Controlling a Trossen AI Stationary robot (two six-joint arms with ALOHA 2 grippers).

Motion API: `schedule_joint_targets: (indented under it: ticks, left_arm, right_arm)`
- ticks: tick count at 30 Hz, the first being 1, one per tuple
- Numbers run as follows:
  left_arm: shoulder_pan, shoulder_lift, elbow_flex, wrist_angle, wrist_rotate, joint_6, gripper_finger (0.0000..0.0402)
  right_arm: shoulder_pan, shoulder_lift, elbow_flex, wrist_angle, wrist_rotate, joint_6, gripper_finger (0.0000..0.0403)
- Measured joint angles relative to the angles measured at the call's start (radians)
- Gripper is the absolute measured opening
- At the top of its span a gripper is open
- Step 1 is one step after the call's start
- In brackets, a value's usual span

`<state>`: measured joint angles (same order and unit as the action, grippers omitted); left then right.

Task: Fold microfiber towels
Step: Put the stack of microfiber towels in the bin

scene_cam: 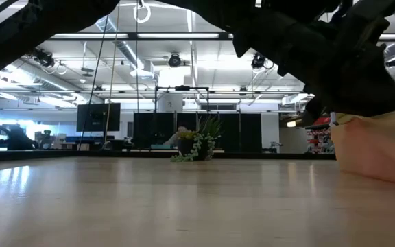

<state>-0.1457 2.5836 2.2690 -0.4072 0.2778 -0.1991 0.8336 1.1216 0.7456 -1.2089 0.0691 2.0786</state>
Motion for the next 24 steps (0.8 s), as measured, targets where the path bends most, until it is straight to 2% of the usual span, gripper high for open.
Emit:
schedule_joint_targets:
  ticks: [3,7,12,17,24]
  left_arm:
    - [0.018,-0.024,-0.006,0.013,0.002,0.000,0.0011]
    - [0.062,-0.069,-0.001,0.088,-0.001,-0.013,0.0009]
    - [0.108,-0.073,-0.004,0.085,-0.009,-0.057,0.0022]
    - [0.116,-0.063,-0.004,0.072,-0.010,-0.048,0.0013]
    - [0.113,-0.035,-0.003,0.058,-0.039,-0.061,0.0010]
  right_arm:
    - [0.008,-0.004,0.095,-0.035,0.031,-0.018,0.0002]
    - [0.040,0.053,0.165,0.043,0.056,-0.044,0.0002]
    - [0.080,0.188,0.155,0.162,0.022,-0.031,0.0002]
    - [0.112,0.296,0.148,0.236,-0.005,-0.015,0.0002]
    - [0.125,0.293,0.153,0.232,-0.024,-0.014,0.0002]
